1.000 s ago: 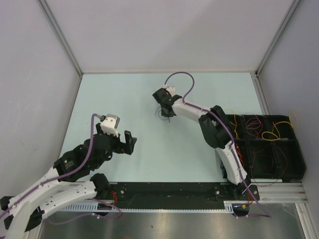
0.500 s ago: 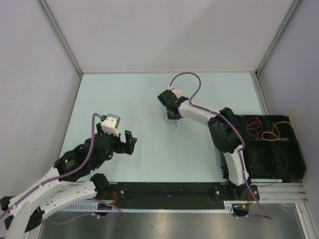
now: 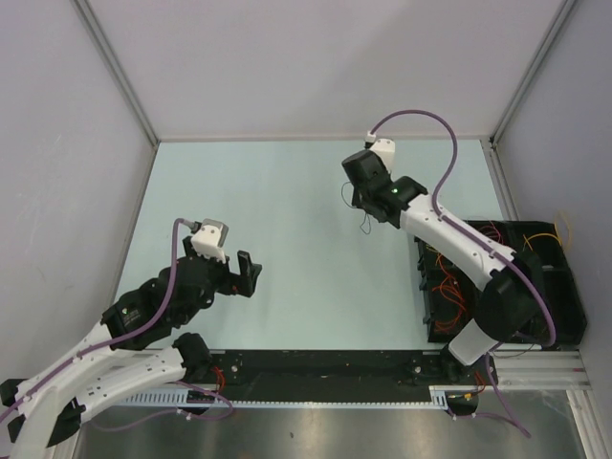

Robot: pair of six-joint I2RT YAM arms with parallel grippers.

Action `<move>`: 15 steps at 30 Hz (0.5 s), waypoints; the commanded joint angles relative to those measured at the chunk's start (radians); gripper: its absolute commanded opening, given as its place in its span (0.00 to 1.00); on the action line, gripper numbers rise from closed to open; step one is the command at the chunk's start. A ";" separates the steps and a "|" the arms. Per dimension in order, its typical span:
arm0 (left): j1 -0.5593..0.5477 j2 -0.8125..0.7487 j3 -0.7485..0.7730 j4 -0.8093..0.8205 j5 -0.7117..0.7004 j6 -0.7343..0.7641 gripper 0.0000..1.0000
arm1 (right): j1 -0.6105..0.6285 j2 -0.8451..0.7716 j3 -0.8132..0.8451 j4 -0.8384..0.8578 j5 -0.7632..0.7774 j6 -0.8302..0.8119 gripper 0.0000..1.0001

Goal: Untangle the cables

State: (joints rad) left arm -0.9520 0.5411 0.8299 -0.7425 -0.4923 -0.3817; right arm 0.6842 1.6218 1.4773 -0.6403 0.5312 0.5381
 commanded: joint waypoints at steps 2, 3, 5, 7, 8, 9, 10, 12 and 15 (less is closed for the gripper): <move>0.009 -0.013 -0.008 0.028 0.009 0.024 1.00 | -0.028 -0.132 -0.023 -0.079 0.095 -0.007 0.00; 0.009 -0.015 -0.008 0.026 0.009 0.024 1.00 | -0.037 -0.176 -0.023 -0.088 0.108 -0.006 0.00; 0.009 -0.016 -0.008 0.028 0.012 0.026 1.00 | -0.049 -0.221 -0.026 -0.128 0.168 0.017 0.00; 0.009 -0.018 -0.009 0.028 0.015 0.026 1.00 | -0.072 -0.293 -0.035 -0.172 0.249 0.040 0.00; 0.009 -0.023 -0.009 0.029 0.018 0.026 1.00 | -0.080 -0.319 -0.044 -0.189 0.283 0.081 0.00; 0.009 -0.024 -0.009 0.029 0.020 0.026 1.00 | -0.090 -0.339 -0.049 -0.209 0.317 0.103 0.00; 0.009 -0.026 -0.009 0.031 0.020 0.026 1.00 | -0.113 -0.377 -0.054 -0.260 0.382 0.135 0.00; 0.009 -0.027 -0.011 0.032 0.026 0.027 1.00 | -0.152 -0.410 -0.063 -0.311 0.423 0.203 0.00; 0.009 -0.035 -0.012 0.035 0.032 0.029 1.00 | -0.262 -0.460 -0.072 -0.398 0.432 0.272 0.00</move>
State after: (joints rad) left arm -0.9520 0.5209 0.8238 -0.7414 -0.4824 -0.3798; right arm 0.5209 1.2152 1.4250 -0.8860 0.8257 0.6647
